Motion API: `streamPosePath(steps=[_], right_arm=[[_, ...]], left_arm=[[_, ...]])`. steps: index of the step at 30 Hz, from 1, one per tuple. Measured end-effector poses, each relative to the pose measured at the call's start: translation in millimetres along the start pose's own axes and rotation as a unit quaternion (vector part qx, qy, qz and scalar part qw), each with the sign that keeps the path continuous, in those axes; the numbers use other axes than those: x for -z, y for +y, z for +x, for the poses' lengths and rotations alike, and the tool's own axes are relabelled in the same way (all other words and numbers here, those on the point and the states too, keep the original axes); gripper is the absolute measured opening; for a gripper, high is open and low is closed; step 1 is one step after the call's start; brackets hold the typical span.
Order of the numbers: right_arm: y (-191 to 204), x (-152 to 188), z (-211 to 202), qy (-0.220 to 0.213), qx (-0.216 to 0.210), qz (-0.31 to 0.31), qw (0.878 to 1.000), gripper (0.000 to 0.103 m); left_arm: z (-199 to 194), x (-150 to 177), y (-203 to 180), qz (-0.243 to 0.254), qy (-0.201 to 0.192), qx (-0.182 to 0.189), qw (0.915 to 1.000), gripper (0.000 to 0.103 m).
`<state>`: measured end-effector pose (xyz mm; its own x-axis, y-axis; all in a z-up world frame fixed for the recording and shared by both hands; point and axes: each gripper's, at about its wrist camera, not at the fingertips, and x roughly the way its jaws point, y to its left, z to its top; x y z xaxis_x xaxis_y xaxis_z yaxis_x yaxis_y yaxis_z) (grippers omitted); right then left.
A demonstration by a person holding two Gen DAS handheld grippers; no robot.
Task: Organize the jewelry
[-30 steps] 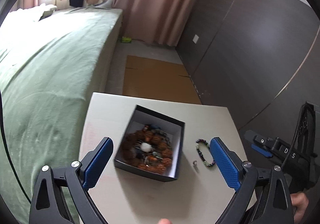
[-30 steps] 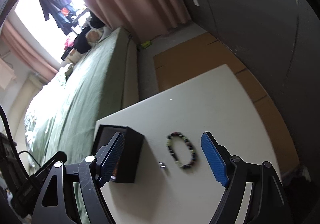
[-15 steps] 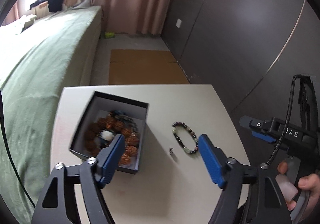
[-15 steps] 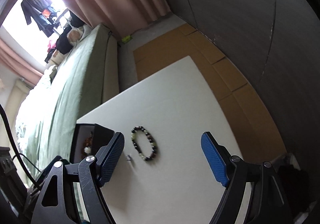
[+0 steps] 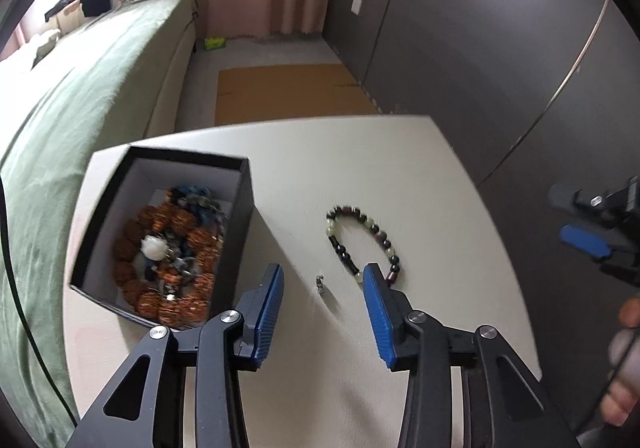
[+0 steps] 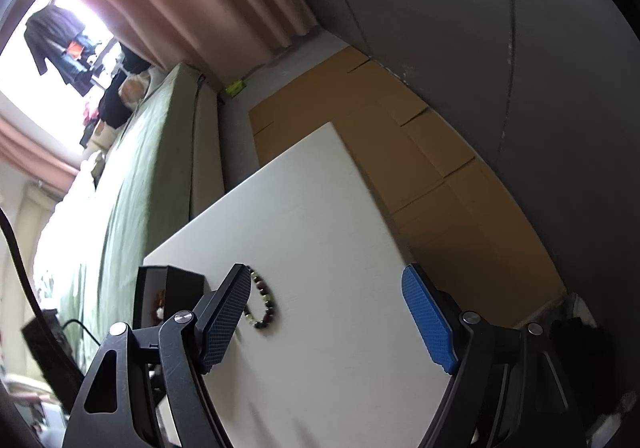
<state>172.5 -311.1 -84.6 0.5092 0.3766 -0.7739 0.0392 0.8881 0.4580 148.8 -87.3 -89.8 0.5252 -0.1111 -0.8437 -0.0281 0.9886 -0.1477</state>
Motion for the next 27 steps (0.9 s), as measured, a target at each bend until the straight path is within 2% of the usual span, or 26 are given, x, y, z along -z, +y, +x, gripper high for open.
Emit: streamPosePath(steps=[5,15,20,27], right_arm=[[-12.4,-2.5,-2.9,0.000,0.000,0.015,1.000,0.079],[-12.1,-2.6,-0.2,0.006,0.001,0.012,1.000,0.079],[-6.3,-1.5,3.8,0.012,0.002,0.006,1.000,0.079],[9.1,4.3,20.9,0.032,-0.003,-0.016,0.999,0.079]], left_arm=[[20.7,2.6,-5.5,0.005,0.019,-0.012,0.9997,0.031],[44.4,3.3,-2.7,0.001,0.028,-0.032,0.9991,0.020],[49.6,4.9,2.0,-0.002,0.021,-0.036,0.9991,0.004],[27.5,-3.8,12.7,-0.025,-0.005,-0.009,0.9996,0.004]])
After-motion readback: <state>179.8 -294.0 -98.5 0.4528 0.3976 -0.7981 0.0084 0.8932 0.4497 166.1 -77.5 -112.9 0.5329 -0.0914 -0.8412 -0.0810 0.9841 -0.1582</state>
